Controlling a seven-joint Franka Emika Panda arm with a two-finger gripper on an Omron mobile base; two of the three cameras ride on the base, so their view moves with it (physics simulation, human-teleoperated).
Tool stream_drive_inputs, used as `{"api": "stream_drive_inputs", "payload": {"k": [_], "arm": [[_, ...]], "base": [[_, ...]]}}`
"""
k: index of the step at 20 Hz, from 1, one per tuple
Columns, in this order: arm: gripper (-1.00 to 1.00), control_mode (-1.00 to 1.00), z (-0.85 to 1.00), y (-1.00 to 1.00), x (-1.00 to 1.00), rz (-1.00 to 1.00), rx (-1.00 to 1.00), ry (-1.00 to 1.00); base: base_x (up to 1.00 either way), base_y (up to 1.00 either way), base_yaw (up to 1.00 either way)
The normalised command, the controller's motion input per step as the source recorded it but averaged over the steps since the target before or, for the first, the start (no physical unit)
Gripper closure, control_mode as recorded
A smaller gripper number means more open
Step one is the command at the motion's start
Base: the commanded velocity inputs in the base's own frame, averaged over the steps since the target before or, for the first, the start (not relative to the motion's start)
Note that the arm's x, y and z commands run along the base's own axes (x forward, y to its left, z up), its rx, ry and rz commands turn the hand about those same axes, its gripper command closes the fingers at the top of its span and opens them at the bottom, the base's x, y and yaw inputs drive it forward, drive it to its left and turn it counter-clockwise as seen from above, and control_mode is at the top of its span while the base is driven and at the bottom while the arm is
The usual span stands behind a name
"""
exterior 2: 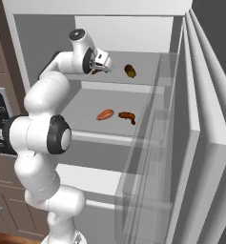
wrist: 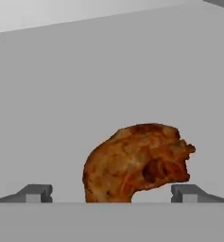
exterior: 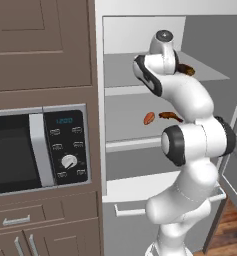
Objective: Place one sweet potato and one chicken drumstick in each tupperware on the nearby counter, to pack two identical lunches.
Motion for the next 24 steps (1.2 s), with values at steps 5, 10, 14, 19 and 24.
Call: {"api": "stream_drive_inputs", "payload": {"k": [5,10,14,19,24], "arm": [[1.00,-1.00,-0.54,0.00,0.31,-0.03,0.00,0.02],[1.00,-1.00,-0.48,0.00,0.12,-0.03,0.00,0.00],[1.00,-1.00,-0.02,0.00,-0.01,0.00,0.00,-0.01],[1.00,-1.00,-0.33,0.00,-0.85,0.00,0.00,-0.04],[1.00,-1.00,-0.44,0.08,-1.00,0.04,0.00,-0.11]], "base": [[0.00,0.00,0.00],[0.00,0.00,0.00],[0.00,0.00,0.00],[0.00,0.00,0.00],[0.00,0.00,0.00]]}}
